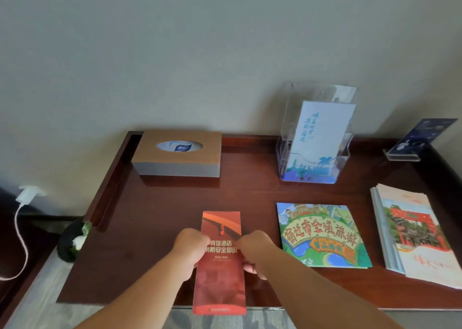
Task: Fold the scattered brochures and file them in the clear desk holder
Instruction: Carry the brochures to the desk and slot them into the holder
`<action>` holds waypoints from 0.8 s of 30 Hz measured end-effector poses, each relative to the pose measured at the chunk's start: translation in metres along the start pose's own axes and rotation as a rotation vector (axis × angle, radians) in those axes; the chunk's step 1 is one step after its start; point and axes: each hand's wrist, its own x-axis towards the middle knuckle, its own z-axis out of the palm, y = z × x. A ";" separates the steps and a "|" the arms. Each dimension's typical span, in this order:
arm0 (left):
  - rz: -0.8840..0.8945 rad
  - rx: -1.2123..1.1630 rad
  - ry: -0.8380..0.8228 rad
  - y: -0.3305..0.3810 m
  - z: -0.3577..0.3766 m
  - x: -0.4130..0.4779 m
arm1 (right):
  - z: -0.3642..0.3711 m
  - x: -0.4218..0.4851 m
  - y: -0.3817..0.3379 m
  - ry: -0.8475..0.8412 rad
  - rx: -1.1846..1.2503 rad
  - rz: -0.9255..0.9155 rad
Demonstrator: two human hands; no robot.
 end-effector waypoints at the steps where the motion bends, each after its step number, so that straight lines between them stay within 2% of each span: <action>1: 0.013 0.023 -0.027 0.005 0.002 -0.003 | -0.005 0.002 0.002 0.009 -0.020 -0.039; 6: 0.229 0.029 -0.056 0.055 0.023 -0.015 | -0.058 0.004 -0.018 0.173 0.000 -0.319; 10: 0.467 0.060 0.025 0.127 0.060 -0.022 | -0.134 -0.004 -0.062 0.285 -0.079 -0.557; 15: 0.684 -0.021 0.090 0.225 0.118 -0.040 | -0.238 -0.015 -0.118 0.411 -0.039 -0.810; 20: 0.814 -0.026 0.151 0.279 0.158 -0.050 | -0.301 -0.014 -0.142 0.539 -0.013 -0.956; 24: 0.833 0.002 0.195 0.285 0.178 -0.043 | -0.314 0.002 -0.138 0.548 -0.052 -0.954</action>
